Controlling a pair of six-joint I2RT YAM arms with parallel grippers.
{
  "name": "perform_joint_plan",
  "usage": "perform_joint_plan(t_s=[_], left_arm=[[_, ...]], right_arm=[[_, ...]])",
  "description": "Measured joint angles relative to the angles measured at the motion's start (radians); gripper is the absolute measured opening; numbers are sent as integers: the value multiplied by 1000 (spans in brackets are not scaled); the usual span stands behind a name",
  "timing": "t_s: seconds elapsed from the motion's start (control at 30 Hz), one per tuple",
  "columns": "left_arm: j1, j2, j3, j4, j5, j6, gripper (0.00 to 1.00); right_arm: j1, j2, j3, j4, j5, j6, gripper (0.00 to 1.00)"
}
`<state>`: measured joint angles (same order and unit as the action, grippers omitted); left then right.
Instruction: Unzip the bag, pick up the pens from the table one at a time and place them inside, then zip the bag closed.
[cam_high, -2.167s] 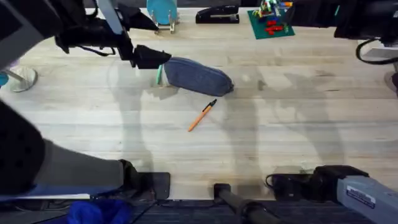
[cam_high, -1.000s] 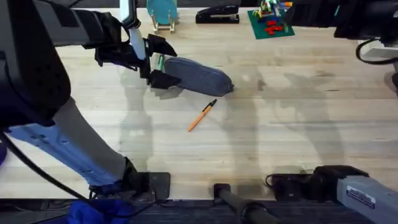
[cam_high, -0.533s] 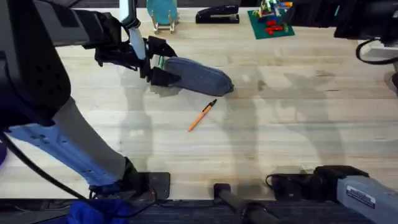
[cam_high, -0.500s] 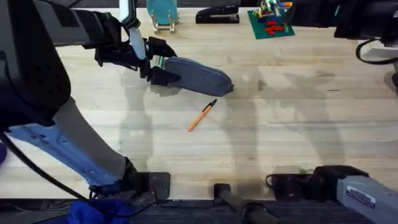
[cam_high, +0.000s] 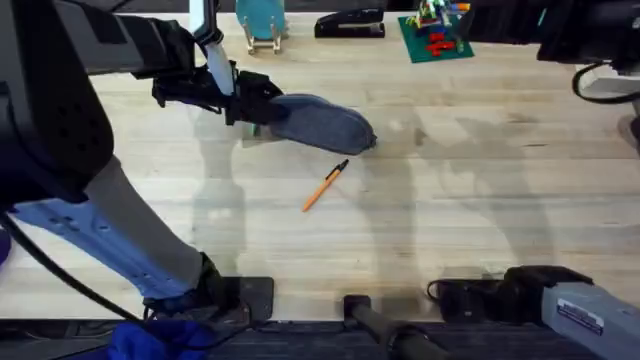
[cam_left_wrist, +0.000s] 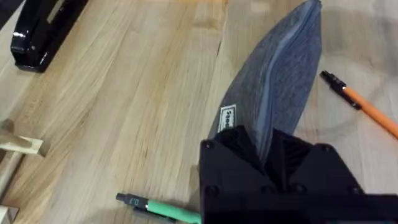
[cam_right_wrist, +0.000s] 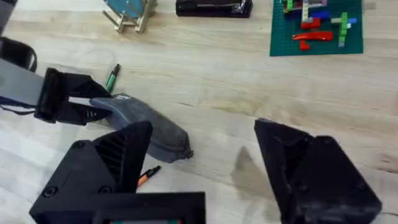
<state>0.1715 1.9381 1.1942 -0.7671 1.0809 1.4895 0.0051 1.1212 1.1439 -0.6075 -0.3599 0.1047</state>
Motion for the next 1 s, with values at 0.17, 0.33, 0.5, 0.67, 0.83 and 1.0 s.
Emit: perform_joint_plan(t_s=[0.17, 0.33, 0.5, 0.67, 0.83, 1.0], left_arm=[[0, 0, 0, 0, 1, 0, 51], [0, 0, 0, 0, 1, 0, 42], [0, 0, 0, 0, 1, 0, 41], [0, 0, 0, 0, 1, 0, 42], [0, 0, 0, 0, 1, 0, 42], [0, 0, 0, 0, 1, 0, 42]], right_arm=[[0, 0, 0, 0, 0, 0, 997], [0, 0, 0, 0, 0, 0, 997], [0, 0, 0, -27, 0, 0, 997], [0, 0, 0, -103, 0, 0, 997], [0, 0, 0, -145, -43, -55, 997], [0, 0, 1, -165, -112, -187, 997]])
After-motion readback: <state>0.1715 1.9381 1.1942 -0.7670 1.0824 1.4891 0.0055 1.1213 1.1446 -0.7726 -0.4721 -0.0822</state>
